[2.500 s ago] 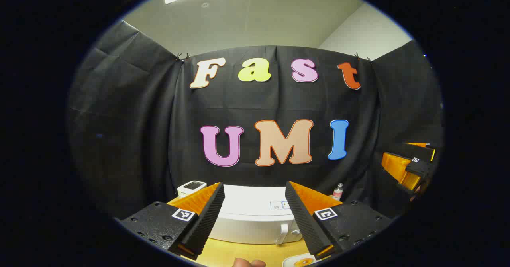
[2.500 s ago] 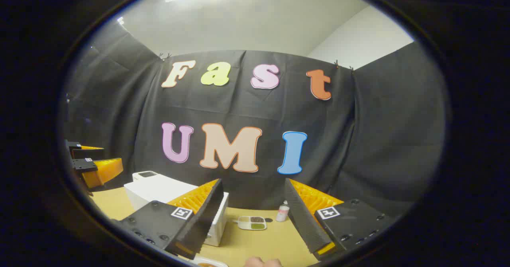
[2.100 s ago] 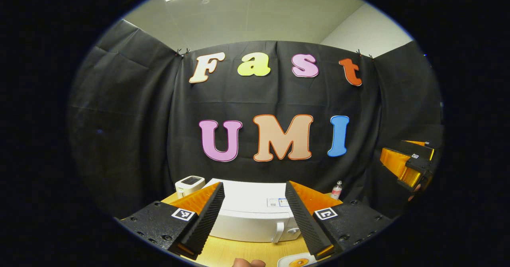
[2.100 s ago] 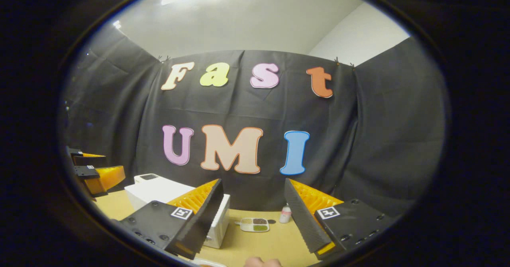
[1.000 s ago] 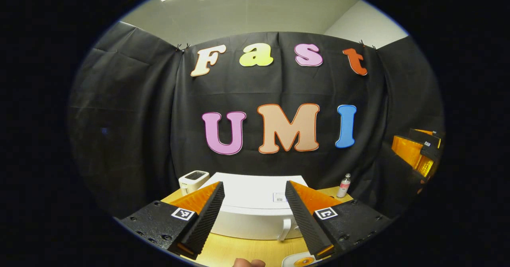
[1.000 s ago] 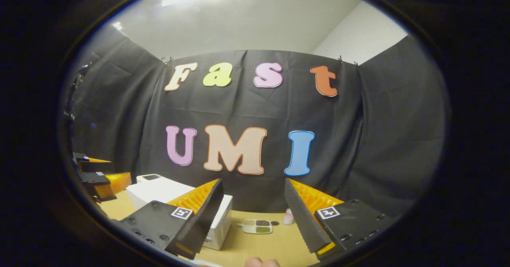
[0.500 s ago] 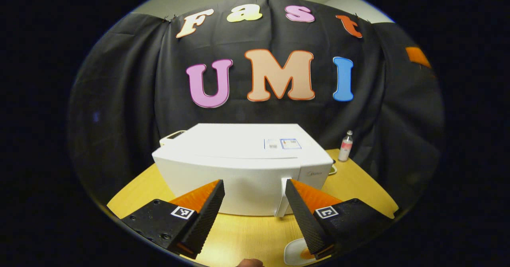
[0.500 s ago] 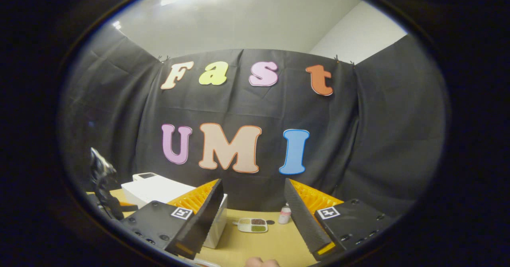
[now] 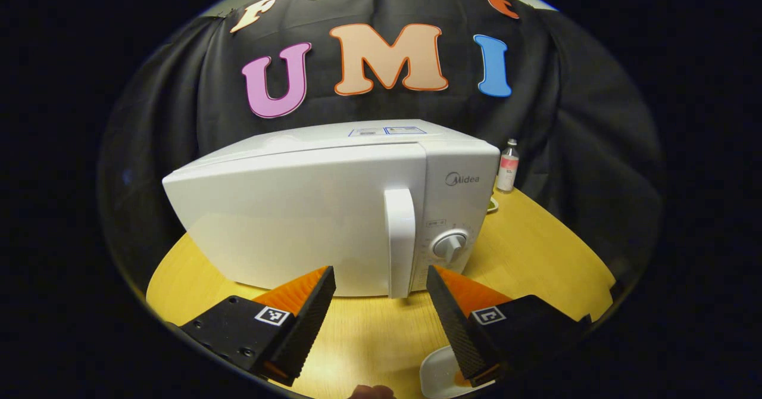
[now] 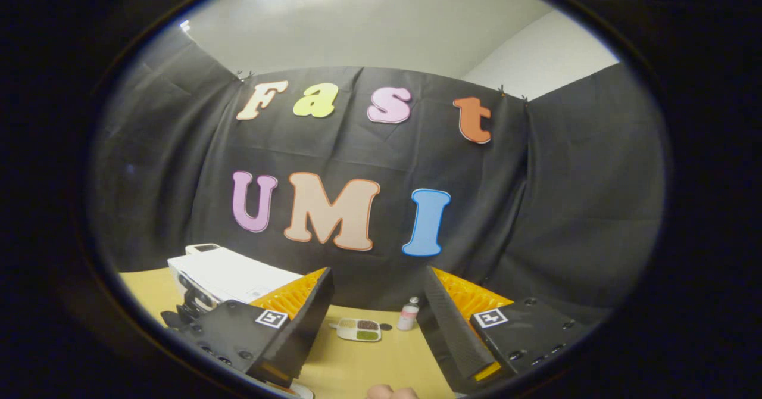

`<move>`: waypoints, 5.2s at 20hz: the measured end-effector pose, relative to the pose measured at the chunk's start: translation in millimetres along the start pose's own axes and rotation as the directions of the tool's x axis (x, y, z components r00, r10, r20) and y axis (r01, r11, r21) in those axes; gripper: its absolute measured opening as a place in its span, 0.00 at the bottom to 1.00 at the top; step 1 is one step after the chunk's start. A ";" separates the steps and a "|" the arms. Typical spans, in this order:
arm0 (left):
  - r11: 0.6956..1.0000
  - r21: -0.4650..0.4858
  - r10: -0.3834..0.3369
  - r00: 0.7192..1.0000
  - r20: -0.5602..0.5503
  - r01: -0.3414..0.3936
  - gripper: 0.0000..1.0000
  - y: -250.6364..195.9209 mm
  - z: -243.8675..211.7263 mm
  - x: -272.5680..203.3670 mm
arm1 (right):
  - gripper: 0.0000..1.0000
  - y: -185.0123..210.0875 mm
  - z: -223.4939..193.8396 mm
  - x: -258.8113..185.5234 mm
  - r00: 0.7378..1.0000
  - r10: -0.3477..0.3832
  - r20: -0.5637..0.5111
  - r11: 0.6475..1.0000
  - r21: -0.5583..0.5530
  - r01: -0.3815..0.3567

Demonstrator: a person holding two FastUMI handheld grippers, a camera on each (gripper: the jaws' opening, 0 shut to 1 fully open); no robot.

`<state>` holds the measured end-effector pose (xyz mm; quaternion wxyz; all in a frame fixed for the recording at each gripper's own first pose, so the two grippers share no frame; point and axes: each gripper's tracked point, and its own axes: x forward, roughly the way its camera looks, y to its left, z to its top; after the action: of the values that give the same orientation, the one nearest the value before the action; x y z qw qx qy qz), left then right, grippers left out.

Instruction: Open the microwave oven with the left hand, put the food in, and close the microwave oven.

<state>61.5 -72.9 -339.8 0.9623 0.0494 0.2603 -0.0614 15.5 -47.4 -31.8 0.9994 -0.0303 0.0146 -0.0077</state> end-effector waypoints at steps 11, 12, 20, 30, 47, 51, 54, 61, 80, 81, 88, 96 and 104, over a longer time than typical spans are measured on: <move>0.999 0.011 0.031 1.000 0.000 -0.031 0.53 -0.7 -3.7 32.8 | 0.97 -4.0 -13.1 -2.2 0.998 -0.009 -0.055 0.998 -0.060 0.006; 1.000 0.013 0.024 1.000 0.001 -0.024 0.52 -2.7 -4.9 34.3 | 0.97 -4.1 -13.5 -2.6 0.998 -0.009 -0.057 0.998 -0.068 0.005; 1.000 0.007 -0.029 0.999 0.014 0.029 0.18 -12.2 -3.1 36.7 | 0.97 0.6 -16.6 1.6 0.998 0.002 -0.066 0.997 -0.074 -0.007; 0.999 0.040 -0.028 0.999 0.044 0.026 0.04 -8.2 -3.3 35.8 | 0.97 16.7 -18.0 -1.3 0.997 0.046 -0.067 0.996 -0.067 -0.051; 0.993 0.030 -0.113 0.993 -0.042 0.114 0.01 -14.2 -15.0 24.9 | 0.97 6.2 -14.1 0.6 0.998 0.022 -0.056 0.997 -0.070 -0.025; 0.989 0.071 -0.134 0.991 0.030 0.131 0.00 -7.1 -29.1 -22.6 | 0.97 4.9 -20.5 2.0 0.998 0.013 -0.068 0.999 -0.049 -0.016; 0.986 0.031 -0.164 0.986 0.009 0.163 0.00 2.7 -46.7 -52.6 | 0.97 20.5 -37.6 2.4 0.992 0.057 -0.113 0.998 -0.030 -0.061; 0.987 0.025 -0.161 0.987 -0.015 0.161 0.00 42.1 -78.1 -122.2 | 0.97 74.5 -57.2 -14.6 0.977 0.155 -0.147 0.988 0.001 -0.157; 0.986 -0.125 0.106 0.994 -0.010 -0.106 0.00 245.0 -135.9 -229.0 | 0.97 217.6 -151.6 -69.0 0.917 0.383 -0.110 0.920 0.135 -0.368; 0.987 -0.123 0.099 0.995 -0.018 -0.100 0.00 246.4 -138.6 -228.2 | 0.98 217.6 -172.5 -73.4 0.915 0.376 -0.146 0.923 0.141 -0.357; 0.993 -0.095 0.072 0.997 -0.035 -0.075 0.00 249.9 -136.7 -228.5 | 0.98 206.7 -296.4 -98.9 0.877 0.303 -0.374 0.949 0.205 -0.240; 0.993 -0.099 0.053 0.998 -0.046 -0.058 0.08 251.1 -139.2 -229.5 | 0.98 208.2 -401.2 -136.0 0.763 0.278 -0.583 0.959 0.211 -0.188; 0.982 -0.148 0.106 0.992 -0.074 -0.116 0.74 259.2 -142.9 -231.0 | 0.98 209.1 -437.4 -146.7 0.693 0.242 -0.679 0.970 0.191 -0.152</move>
<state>-169.9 222.6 -329.1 0.9561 -0.0075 0.2926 0.0138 -141.0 137.3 -476.7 0.9148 0.0364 0.3925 0.0880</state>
